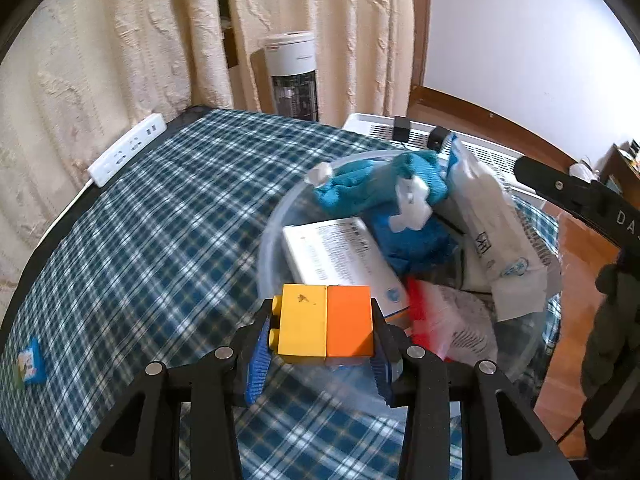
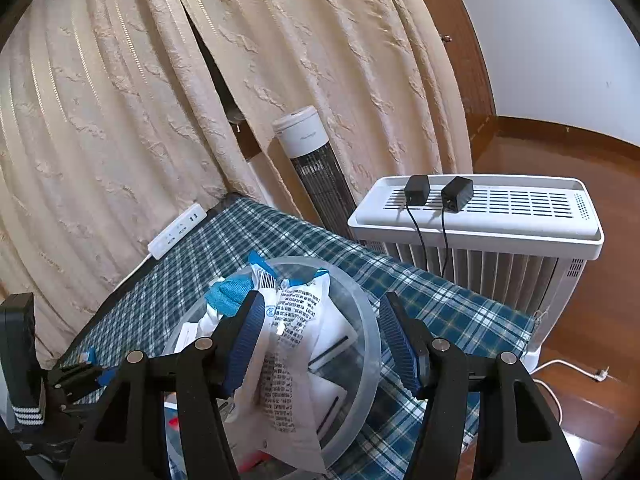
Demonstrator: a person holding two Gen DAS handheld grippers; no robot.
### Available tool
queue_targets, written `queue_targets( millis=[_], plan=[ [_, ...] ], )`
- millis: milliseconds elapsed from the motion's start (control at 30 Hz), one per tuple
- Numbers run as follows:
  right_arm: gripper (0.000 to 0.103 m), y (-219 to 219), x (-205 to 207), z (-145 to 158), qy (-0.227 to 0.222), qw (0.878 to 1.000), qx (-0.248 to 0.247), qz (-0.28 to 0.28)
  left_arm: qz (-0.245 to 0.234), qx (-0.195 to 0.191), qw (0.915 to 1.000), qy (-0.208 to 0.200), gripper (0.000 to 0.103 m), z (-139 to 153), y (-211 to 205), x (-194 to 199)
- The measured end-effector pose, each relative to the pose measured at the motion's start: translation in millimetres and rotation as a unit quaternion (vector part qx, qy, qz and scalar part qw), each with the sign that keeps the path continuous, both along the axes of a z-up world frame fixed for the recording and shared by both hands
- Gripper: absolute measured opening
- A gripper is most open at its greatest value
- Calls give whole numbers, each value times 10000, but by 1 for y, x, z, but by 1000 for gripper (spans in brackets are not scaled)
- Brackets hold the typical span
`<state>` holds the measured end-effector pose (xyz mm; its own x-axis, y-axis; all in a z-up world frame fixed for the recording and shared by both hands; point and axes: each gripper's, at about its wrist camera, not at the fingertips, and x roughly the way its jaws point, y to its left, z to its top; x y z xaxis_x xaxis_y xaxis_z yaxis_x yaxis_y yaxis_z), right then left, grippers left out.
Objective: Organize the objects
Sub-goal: 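Open the right tool to drop the white packet into the bowl, then lower the orange-yellow block into the bowl and open the left tool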
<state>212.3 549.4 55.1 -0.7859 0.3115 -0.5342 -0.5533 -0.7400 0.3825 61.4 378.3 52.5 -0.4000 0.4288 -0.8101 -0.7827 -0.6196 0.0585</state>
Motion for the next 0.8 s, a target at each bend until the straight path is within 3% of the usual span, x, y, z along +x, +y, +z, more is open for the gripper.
queue_targets(
  millis=[200, 267, 300, 800],
  plan=[
    [61, 0, 1, 0, 5, 10000, 11, -14, -145, -4, 9999, -69, 50, -3, 10, 3],
    [61, 0, 1, 0, 10, 10000, -3, -10, -117, 22, 9998, -156, 82, -5, 10, 0],
    [61, 0, 1, 0, 17, 10000, -8, -7, -70, 82, 9998, -192, 85, -5, 8, -1],
    [61, -3, 2, 10, 120, 9999, 74, -10, 179, 418, 9982, -403, 90, 3, -19, -9]
  ],
)
